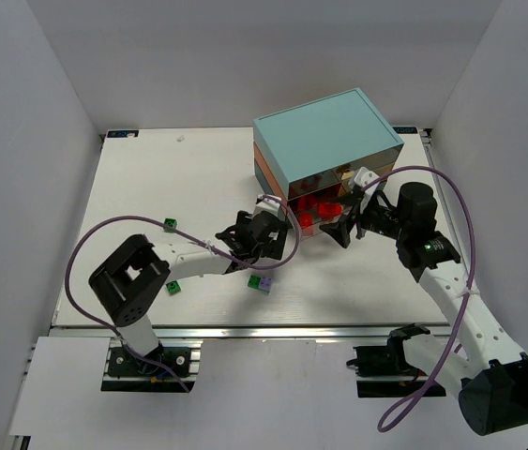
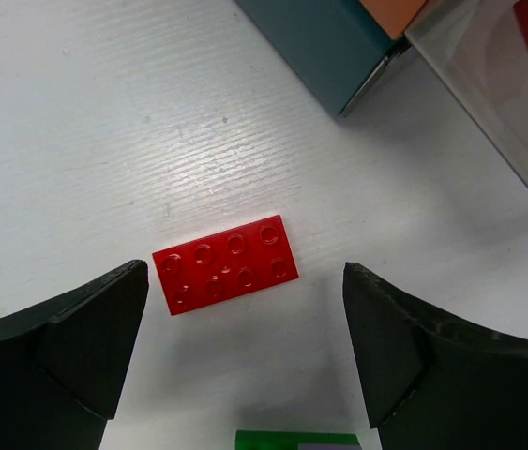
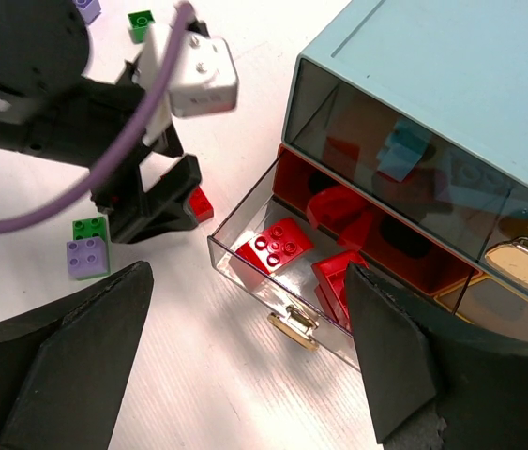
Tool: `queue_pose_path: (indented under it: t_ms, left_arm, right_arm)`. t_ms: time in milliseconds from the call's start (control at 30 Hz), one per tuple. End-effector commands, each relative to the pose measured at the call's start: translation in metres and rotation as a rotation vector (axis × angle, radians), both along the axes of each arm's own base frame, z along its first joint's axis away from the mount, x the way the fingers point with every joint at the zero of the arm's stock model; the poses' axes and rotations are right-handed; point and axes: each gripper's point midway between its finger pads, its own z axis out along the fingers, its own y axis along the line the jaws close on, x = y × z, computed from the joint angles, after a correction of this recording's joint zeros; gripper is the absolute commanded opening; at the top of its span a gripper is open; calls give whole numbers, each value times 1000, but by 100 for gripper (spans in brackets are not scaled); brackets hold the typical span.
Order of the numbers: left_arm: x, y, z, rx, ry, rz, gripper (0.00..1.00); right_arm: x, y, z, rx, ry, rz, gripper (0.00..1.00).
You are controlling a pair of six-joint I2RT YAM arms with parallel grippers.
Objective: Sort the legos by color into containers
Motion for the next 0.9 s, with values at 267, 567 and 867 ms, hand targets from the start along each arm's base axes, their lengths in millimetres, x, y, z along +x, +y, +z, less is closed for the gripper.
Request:
queue_pose_path:
  t_ms: [267,567,867]
  left_arm:
    - [5,10,13,-23,-42,67,96]
    - [15,1,0,8,-6,107,97]
    - [17,-3,-10,21,17,118,95]
  right_arm:
    - [-1,1,1,22,-8,24,88]
    - [0,-3,1,24,-8,18,87]
    - [-1,-6,2,32,-6,19,87]
